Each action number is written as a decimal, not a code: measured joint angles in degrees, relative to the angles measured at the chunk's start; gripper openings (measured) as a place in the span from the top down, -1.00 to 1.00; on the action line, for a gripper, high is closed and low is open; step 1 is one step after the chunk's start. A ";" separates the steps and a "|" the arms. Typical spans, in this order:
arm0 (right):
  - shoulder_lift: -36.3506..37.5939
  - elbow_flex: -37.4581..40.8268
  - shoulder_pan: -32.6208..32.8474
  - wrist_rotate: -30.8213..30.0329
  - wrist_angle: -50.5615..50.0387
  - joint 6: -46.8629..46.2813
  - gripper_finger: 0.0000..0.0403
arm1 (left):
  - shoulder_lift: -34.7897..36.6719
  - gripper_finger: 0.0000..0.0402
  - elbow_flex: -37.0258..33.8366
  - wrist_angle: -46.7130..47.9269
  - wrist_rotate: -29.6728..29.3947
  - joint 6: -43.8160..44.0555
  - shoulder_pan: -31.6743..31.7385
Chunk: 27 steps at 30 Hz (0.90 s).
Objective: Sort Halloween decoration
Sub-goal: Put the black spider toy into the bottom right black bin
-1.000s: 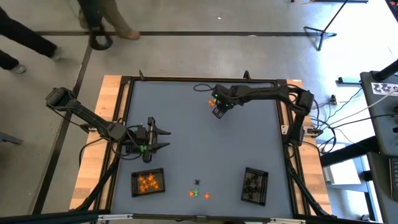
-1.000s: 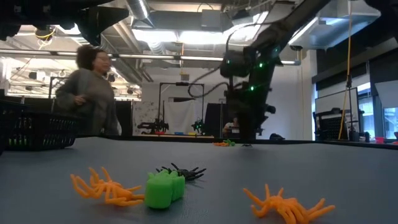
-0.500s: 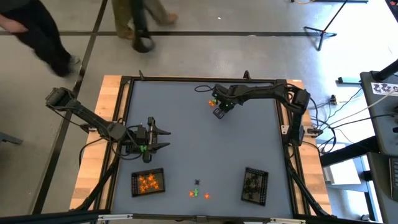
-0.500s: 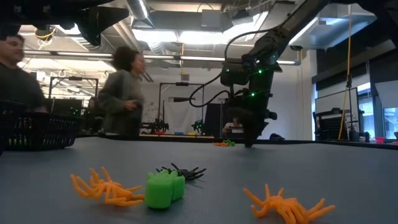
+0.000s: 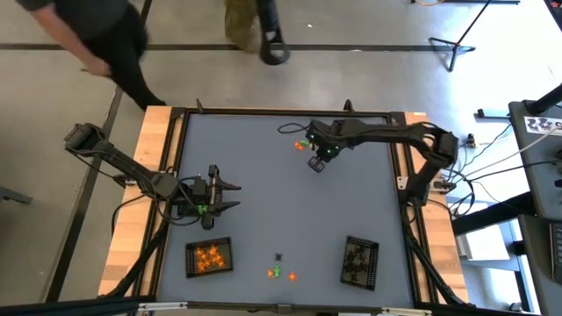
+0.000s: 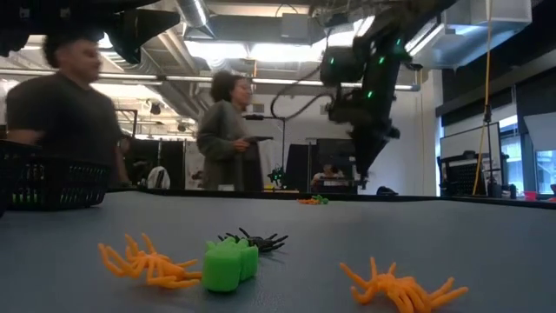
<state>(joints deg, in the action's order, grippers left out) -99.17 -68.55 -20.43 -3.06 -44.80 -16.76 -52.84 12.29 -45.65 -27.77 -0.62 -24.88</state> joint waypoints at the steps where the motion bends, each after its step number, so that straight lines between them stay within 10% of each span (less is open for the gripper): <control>1: 1.16 -0.01 0.96 0.11 -1.26 -0.41 0.96 | 0.00 0.03 0.00 0.01 0.00 0.00 -0.02; 20: 17.13 -0.03 43.59 14.26 -20.02 -33.25 0.99 | -0.01 0.03 0.00 -0.23 -0.02 0.02 -0.01; 27: 16.51 -0.03 61.48 8.18 -17.91 -52.36 0.92 | -0.01 0.03 0.00 -0.28 -0.02 0.02 0.00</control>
<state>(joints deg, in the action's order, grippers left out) -82.65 -68.58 41.05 5.12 -62.71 -69.12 -52.85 12.29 -45.93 -27.79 -0.60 -24.88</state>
